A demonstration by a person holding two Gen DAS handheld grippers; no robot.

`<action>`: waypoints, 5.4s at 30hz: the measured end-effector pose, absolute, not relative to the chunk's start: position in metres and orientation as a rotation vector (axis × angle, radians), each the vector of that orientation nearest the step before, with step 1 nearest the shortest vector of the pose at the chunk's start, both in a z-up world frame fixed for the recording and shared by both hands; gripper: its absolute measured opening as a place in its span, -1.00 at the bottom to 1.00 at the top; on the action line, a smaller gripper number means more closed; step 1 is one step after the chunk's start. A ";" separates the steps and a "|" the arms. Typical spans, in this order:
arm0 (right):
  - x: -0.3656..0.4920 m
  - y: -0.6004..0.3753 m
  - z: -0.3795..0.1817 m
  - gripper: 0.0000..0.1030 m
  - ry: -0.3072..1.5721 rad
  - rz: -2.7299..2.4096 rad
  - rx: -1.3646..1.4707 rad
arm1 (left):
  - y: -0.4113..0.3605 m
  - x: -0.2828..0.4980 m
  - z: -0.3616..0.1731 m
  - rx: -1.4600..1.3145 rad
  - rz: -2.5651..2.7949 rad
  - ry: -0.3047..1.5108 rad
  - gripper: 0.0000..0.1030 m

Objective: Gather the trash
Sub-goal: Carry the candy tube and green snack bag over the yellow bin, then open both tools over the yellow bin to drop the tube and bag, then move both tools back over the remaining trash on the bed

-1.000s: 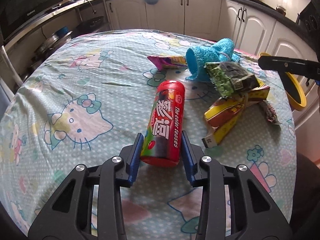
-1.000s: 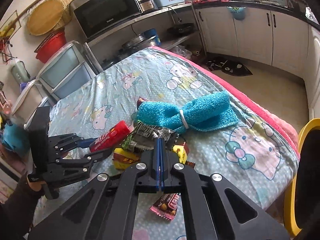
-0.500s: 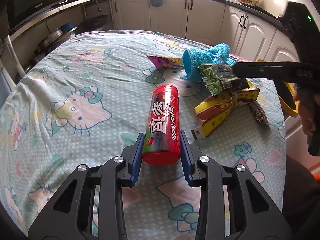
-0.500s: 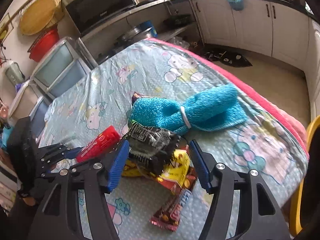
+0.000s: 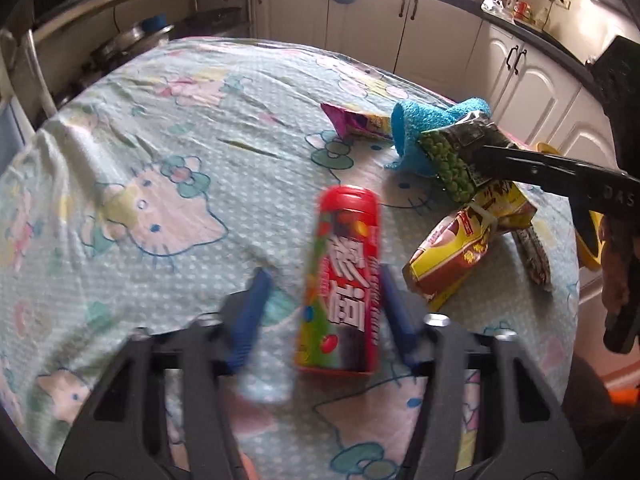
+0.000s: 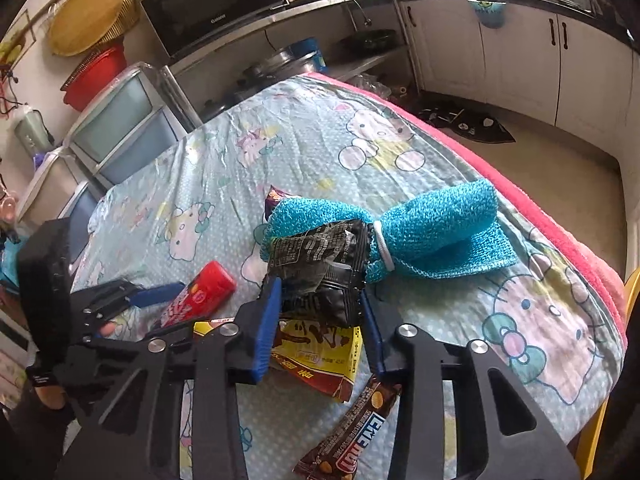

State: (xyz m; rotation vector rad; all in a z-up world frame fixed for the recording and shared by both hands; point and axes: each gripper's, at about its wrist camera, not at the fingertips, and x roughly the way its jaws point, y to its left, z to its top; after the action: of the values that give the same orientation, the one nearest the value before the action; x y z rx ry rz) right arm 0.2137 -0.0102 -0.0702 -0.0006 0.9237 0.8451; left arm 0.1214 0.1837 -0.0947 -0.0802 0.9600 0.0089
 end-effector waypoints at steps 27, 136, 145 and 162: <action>0.179 -0.119 -0.007 -0.76 0.699 0.719 0.063 | 0.108 0.128 -0.008 -0.096 -0.106 0.730 -0.47; 0.185 -0.331 -0.067 0.55 0.695 0.079 0.223 | -0.071 0.213 -0.020 -0.105 -0.301 0.734 0.79; 0.171 -0.308 -0.037 0.59 0.630 0.138 0.192 | -0.033 0.191 0.000 -0.154 -0.243 0.672 0.79; 0.146 -0.260 -0.003 0.63 0.560 0.251 0.129 | 0.017 0.153 0.020 -0.210 -0.169 0.603 0.79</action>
State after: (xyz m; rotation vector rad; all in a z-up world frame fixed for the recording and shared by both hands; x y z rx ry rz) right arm 0.1463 -0.2600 -0.0031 0.1294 0.5597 0.2512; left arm 0.1533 0.0167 0.0201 -0.2101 0.6032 -0.1692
